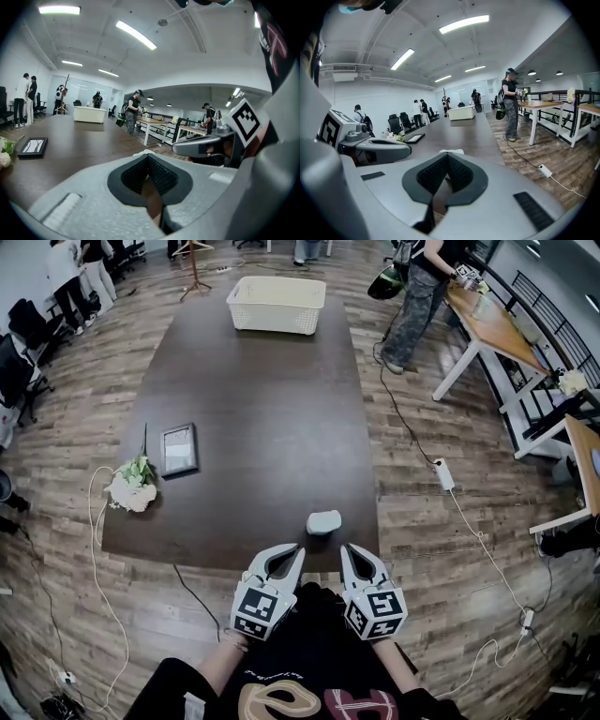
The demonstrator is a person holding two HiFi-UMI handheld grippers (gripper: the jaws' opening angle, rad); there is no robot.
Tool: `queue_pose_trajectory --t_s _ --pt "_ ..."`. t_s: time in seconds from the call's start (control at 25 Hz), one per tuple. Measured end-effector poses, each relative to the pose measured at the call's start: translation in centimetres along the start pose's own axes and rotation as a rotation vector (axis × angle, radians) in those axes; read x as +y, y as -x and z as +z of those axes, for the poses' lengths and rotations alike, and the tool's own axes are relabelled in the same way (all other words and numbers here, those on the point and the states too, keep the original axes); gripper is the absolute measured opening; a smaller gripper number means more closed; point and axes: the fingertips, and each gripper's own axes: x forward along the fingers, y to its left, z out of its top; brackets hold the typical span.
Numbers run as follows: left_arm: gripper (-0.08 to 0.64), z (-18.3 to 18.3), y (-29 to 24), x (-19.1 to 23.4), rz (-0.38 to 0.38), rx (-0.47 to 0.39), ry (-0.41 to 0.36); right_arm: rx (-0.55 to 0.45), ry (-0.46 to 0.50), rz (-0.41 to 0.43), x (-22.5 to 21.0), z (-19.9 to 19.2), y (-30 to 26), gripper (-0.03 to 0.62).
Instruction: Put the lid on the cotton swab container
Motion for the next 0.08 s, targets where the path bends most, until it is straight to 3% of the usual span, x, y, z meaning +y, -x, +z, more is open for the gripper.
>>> queue_pose_trajectory --t_s 0.08 --pt "0.006 -0.02 -0.11 -0.07 -0.003 0.0 0.0 0.0 0.0 0.001 0.03 -0.03 -0.08 0.006"
